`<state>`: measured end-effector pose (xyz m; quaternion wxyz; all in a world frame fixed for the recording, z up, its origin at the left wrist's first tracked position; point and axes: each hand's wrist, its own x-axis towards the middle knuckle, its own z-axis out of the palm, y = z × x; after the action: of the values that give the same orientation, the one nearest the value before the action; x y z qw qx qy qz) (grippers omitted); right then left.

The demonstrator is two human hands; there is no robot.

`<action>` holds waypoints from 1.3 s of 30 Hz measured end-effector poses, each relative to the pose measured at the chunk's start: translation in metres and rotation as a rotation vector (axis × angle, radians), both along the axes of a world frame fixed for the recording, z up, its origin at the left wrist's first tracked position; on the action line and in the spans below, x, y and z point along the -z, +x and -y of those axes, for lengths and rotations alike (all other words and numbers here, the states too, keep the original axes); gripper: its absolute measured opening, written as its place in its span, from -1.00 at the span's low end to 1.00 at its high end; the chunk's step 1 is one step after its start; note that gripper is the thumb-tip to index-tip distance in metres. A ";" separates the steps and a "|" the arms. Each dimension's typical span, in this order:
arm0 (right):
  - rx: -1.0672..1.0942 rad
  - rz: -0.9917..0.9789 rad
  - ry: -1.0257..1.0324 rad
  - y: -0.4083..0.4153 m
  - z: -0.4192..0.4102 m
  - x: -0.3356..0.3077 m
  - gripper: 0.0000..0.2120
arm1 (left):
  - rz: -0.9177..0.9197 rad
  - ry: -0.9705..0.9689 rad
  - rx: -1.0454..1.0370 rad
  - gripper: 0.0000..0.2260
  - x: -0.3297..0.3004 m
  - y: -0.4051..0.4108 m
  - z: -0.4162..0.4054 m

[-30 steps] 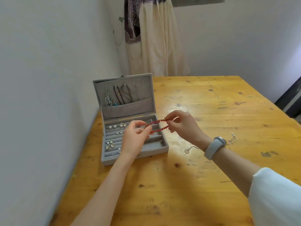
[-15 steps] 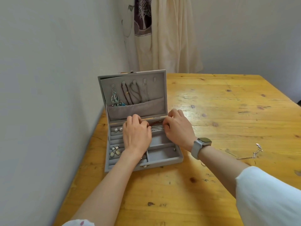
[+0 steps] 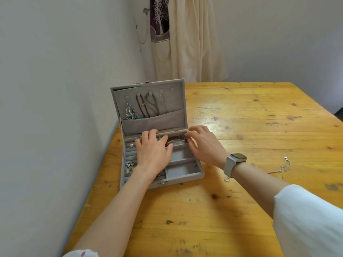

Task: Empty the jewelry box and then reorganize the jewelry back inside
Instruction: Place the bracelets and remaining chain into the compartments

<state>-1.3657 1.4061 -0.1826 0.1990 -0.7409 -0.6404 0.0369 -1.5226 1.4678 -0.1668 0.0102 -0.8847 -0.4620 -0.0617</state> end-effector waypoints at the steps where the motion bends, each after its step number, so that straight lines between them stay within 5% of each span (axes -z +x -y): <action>1: 0.022 -0.086 0.049 0.002 0.005 -0.001 -0.69 | 0.060 0.001 -0.006 -0.62 -0.002 0.000 0.004; 6: 0.141 -0.362 0.172 0.014 0.058 -0.006 -0.73 | 0.417 -0.001 0.064 -0.67 -0.005 0.016 0.058; 11: 0.322 -0.427 0.240 0.040 0.147 -0.005 -0.76 | 0.470 -0.144 0.274 -0.63 0.019 0.060 0.151; 16: 0.530 -0.424 0.265 0.067 0.245 0.000 -0.77 | 0.384 -0.282 0.473 -0.56 0.040 0.106 0.238; 21: 0.700 -0.236 0.204 0.093 0.327 0.008 -0.79 | -0.017 -0.239 0.543 -0.54 0.054 0.127 0.270; 27: 0.943 -0.127 -0.140 0.118 0.371 0.026 -0.81 | -0.022 -0.230 0.532 -0.54 0.054 0.124 0.270; 36: 0.896 -0.120 -0.159 0.115 0.359 0.028 -0.91 | 0.033 -0.221 0.536 -0.55 0.056 0.123 0.270; 39: 0.770 -0.304 -0.006 0.106 0.346 0.005 -0.93 | 0.128 -0.250 0.548 -0.59 0.057 0.122 0.267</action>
<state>-1.2593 1.0599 -0.1878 0.2885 -0.9130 -0.2797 0.0705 -1.4005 1.2007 -0.2239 -0.1450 -0.9651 -0.2098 -0.0603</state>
